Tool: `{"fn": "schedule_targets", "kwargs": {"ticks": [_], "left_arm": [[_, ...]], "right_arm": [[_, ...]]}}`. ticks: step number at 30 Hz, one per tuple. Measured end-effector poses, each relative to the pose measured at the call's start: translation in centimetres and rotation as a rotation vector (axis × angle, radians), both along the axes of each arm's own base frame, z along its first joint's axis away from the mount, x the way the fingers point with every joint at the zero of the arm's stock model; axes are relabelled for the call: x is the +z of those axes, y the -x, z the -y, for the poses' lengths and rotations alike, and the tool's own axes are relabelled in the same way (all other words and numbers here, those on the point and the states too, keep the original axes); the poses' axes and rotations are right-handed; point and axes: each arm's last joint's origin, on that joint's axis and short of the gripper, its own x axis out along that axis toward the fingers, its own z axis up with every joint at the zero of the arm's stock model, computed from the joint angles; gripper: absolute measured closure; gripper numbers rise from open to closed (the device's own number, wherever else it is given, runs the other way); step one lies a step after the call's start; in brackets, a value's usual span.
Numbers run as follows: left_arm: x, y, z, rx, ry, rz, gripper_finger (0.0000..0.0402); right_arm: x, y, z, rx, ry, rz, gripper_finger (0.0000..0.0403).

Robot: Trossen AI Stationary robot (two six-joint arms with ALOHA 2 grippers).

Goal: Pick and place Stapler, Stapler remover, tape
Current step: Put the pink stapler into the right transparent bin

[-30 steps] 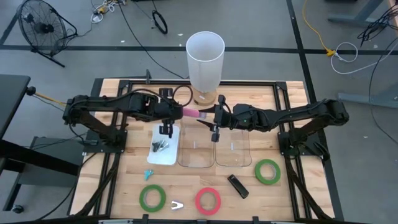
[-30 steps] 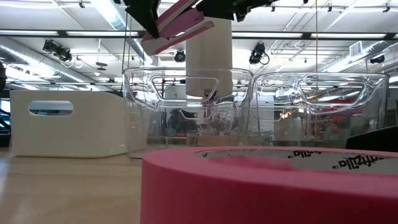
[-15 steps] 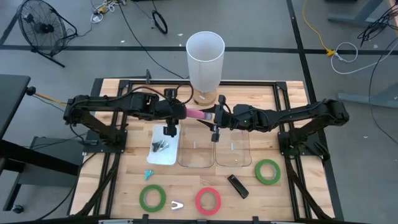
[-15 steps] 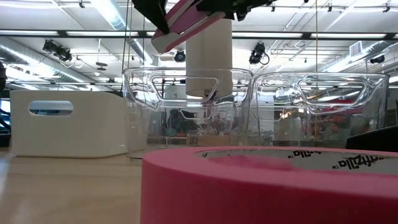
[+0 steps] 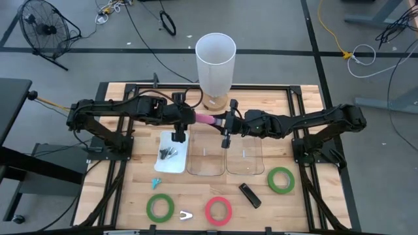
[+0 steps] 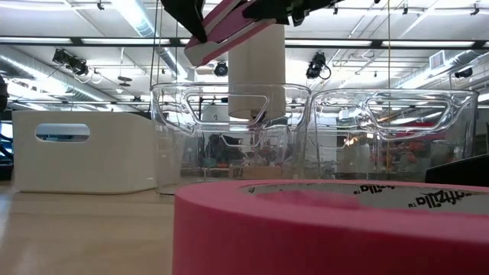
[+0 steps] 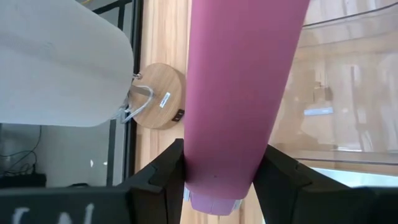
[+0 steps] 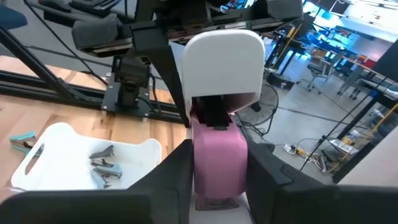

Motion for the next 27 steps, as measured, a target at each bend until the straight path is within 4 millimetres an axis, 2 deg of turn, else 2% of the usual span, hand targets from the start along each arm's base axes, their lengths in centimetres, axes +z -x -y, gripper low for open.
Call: {"fn": "schedule_targets", "kwargs": {"ticks": [2, 7, 10, 18, 23, 27], "left_arm": [[0.0, 0.0, 0.0, 0.008, 0.005, 0.004, 0.0245], [0.1, 0.0, -0.2, 0.06, -0.041, 0.012, 0.0157], [0.1, 0.1, -0.3, 0.084, -0.077, 0.01, 0.013], [0.0, 0.4, -0.4, 0.113, -0.126, -0.026, 0.0145], [-0.2, 0.9, -0.5, 0.141, -0.138, -0.065, 0.016], [-0.4, 1.1, -0.5, 0.142, -0.14, -0.092, 0.0166]], "right_arm": [[0.0, 0.0, 0.0, -0.004, 0.0, 0.0, 0.0297], [0.0, 0.1, 0.1, -0.021, -0.005, -0.006, 0.0297], [-0.1, 0.3, 0.1, -0.031, -0.016, -0.027, 0.0297], [-0.3, 2.4, 0.2, -0.07, -0.075, -0.178, 0.0297], [-0.6, 5.1, -0.4, -0.09, -0.158, -0.347, 0.0297], [0.2, 7.8, -1.2, -0.099, -0.231, -0.412, 0.0297]]}}
